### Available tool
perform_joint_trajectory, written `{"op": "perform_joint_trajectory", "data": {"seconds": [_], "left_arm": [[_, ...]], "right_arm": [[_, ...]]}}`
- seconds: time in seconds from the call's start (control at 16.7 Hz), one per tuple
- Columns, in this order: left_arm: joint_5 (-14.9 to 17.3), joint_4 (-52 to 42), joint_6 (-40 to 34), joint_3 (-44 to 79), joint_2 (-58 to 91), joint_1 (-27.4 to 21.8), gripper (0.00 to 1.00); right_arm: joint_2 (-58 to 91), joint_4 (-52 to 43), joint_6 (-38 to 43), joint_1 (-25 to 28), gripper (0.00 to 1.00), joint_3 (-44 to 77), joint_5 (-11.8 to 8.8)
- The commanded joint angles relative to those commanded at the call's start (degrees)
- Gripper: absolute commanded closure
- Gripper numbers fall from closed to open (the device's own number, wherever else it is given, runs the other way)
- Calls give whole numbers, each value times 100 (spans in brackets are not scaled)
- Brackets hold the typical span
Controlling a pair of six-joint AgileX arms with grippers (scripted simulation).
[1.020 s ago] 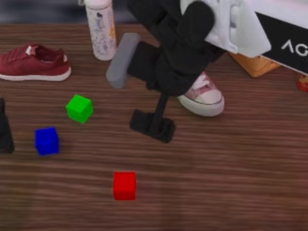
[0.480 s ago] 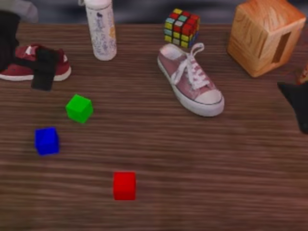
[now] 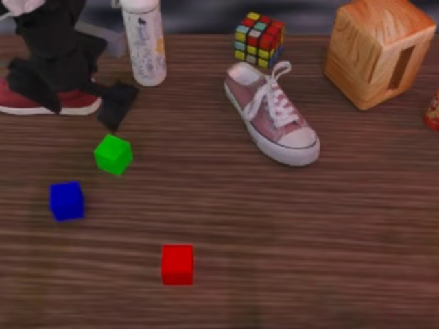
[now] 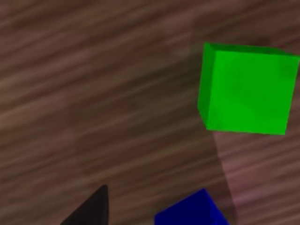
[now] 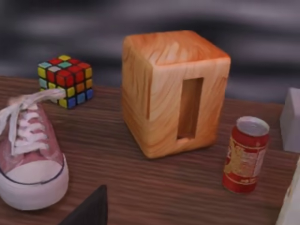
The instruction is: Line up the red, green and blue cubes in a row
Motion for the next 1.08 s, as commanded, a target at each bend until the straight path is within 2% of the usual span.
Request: {"op": "perform_joint_trajectory", "data": {"seconds": [0.3, 0.72, 1.08], "left_arm": [[-4, -514, 109, 974, 1037, -103, 0], [-5, -508, 114, 991, 1075, -80, 0], [-1, 622, 126, 259, 1421, -99, 0]], "right_arm": [[-1140, 703, 258, -416, 0, -1043, 119], [-1192, 738, 270, -435, 0, -1091, 125], [-1192, 738, 270, -435, 0, -1091, 125]]}}
